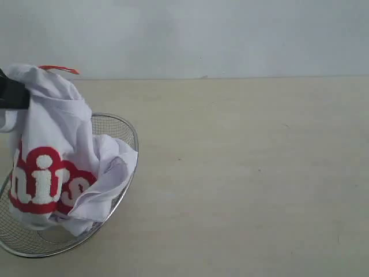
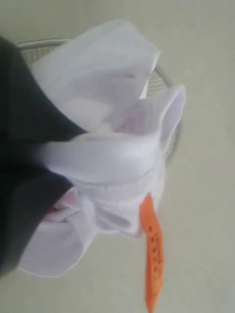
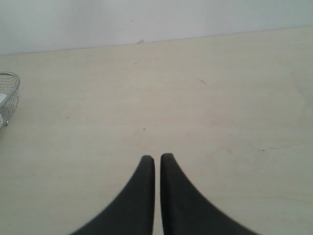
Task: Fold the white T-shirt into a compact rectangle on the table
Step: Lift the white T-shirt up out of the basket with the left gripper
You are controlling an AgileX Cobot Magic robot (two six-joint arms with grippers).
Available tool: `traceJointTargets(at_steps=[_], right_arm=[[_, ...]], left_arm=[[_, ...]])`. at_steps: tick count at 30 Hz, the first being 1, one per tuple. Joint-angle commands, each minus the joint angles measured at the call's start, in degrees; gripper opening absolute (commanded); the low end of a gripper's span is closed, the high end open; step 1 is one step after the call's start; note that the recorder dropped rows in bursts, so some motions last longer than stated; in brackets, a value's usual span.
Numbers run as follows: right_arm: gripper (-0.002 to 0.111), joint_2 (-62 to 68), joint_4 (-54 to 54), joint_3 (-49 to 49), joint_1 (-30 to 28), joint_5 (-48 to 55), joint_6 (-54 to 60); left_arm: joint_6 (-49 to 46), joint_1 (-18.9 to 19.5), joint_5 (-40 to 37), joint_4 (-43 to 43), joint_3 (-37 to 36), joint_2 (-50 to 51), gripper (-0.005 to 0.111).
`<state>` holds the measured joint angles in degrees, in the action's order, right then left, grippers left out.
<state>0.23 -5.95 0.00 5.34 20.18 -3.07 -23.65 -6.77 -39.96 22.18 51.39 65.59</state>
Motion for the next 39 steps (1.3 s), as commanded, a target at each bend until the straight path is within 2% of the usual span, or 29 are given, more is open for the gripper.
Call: traceJointTargets(at_steps=[1,9,18,28,39], right_arm=[[0.0,-0.2,0.3,0.0,-0.2,-0.3,0.2],[0.0,-0.2,0.3,0.0,-0.2,-0.3,0.2],[0.0,-0.2,0.3,0.0,-0.2,-0.3,0.2],[0.0,-0.2,0.3,0.0,-0.2,-0.3,0.2],[0.0,-0.2,0.3,0.0,-0.2,-0.6,0.2]], left_arm=[[-1.6,-0.2,0.9,2.6,2.8,-5.6,0.005],[-10.8,-0.2,-3.5,20.4,10.4,-11.0,0.005],[-13.1,-0.2,-9.6,29.0,19.9,-12.1,0.005],[-13.7,-0.2,-12.3,36.6,28.4,-12.6,0.005],[-14.9,-0.2,-13.2,48.1,31.1,-10.1,0.005]])
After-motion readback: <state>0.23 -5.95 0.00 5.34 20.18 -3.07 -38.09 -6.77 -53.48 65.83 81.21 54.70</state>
